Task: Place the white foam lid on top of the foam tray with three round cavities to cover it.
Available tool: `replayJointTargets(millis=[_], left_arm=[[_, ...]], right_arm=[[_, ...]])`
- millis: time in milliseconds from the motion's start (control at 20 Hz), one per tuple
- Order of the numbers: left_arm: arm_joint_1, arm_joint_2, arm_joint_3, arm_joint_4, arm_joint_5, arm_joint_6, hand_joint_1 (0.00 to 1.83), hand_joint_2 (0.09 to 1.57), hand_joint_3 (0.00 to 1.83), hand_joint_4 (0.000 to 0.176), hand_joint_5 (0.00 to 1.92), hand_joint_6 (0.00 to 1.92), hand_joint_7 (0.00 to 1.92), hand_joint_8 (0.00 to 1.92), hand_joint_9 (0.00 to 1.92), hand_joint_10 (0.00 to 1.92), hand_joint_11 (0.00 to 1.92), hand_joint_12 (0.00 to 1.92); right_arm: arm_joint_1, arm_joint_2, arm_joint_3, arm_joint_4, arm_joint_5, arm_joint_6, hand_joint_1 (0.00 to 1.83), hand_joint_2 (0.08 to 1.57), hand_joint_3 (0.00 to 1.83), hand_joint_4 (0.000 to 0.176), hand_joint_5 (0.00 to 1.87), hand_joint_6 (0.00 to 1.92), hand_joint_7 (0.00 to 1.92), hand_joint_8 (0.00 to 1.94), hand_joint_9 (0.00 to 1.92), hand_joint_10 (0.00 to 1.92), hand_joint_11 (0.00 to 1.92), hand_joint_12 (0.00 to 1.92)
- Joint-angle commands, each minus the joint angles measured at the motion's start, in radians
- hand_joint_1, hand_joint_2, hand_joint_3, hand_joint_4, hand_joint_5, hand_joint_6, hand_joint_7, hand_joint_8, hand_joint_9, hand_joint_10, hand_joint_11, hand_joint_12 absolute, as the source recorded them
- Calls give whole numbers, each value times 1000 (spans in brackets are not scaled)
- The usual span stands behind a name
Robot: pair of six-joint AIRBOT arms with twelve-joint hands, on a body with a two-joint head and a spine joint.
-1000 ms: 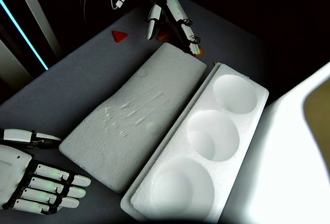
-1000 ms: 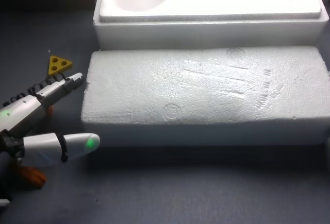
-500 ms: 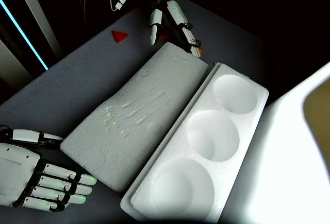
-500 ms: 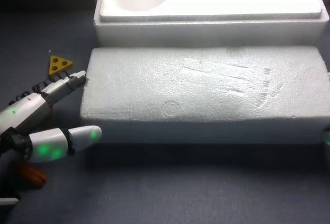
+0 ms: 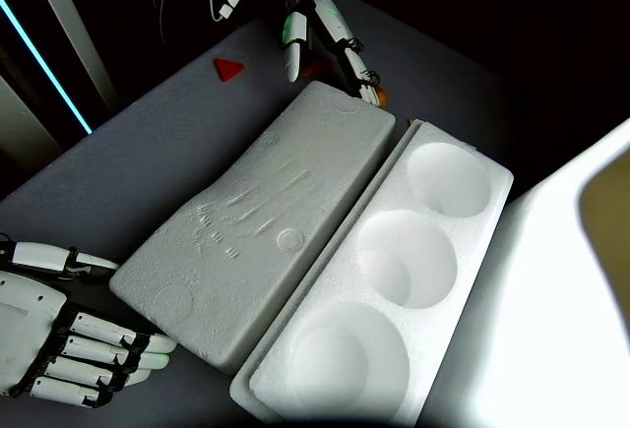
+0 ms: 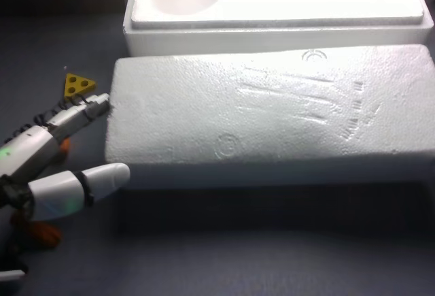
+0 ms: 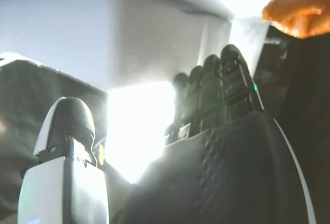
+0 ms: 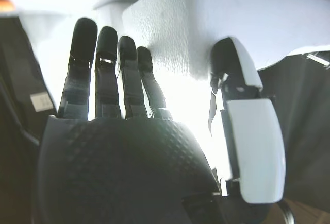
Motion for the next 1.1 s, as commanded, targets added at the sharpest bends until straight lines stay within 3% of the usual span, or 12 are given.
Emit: replayJointTargets(millis=[0,100,150,350,450,500,600,700,750,800,1000,1050], left_arm=[[1,13,-16,70,-163,-11,494,1146,10,0,149,22,0,0,0,0,0,0],[8,31,-40,86,-198,-15,491,1146,9,0,151,22,0,0,0,0,0,0],[9,46,-53,98,-214,-16,479,1145,8,0,134,14,0,0,0,0,0,0],[2,91,-85,131,-267,-9,488,1142,5,0,134,12,0,0,0,0,0,0],[-8,110,-96,145,-284,-3,501,1143,4,0,134,11,0,0,0,0,0,0],[-17,118,-97,151,-294,1,488,1139,2,0,127,8,0,0,0,0,0,0],[-49,118,-88,162,-294,4,528,1144,4,0,123,5,0,0,0,0,0,0],[-86,112,-72,174,-276,4,524,1144,3,0,124,5,0,0,0,0,0,0],[-104,108,-63,179,-265,4,524,1144,3,0,124,5,0,0,0,0,0,0],[-135,98,-42,183,-249,4,554,1141,1,0,146,13,0,0,0,0,2,1],[-221,68,20,196,-177,-3,536,1129,0,0,148,11,0,0,0,0,26,19],[-238,60,37,196,-164,-7,550,1123,0,0,155,13,0,0,0,0,38,29]], right_arm=[[-8,23,-20,-67,164,13,559,1253,0,0,16,378,101,33,0,429,0,1594],[-32,57,-52,-79,206,15,519,1268,3,0,2,397,121,24,0,447,0,1551],[-46,79,-71,-89,233,17,488,1243,0,0,5,342,119,11,0,308,0,1249],[-75,138,-118,-118,317,18,494,1188,0,0,6,381,157,4,0,468,0,1297],[-76,163,-131,-136,344,18,533,1191,0,0,0,401,180,6,0,377,0,1063],[-76,172,-133,-143,354,18,502,1201,2,0,0,397,177,3,0,312,0,819],[-60,178,-122,-159,359,16,417,1181,0,0,0,327,211,6,55,521,0,1401],[-41,179,-111,-163,358,16,412,1207,4,0,0,506,311,57,18,975,0,1703],[-32,180,-105,-163,356,16,412,1207,4,0,0,506,311,57,18,975,0,1703],[-12,181,-90,-163,342,16,444,1220,4,0,0,688,338,110,0,1188,0,1881],[95,170,-34,-184,256,-1,429,1209,0,0,0,777,347,149,41,1096,0,1806],[129,161,-17,-192,222,-7,453,1203,0,0,0,804,322,301,65,1141,7,1856]])
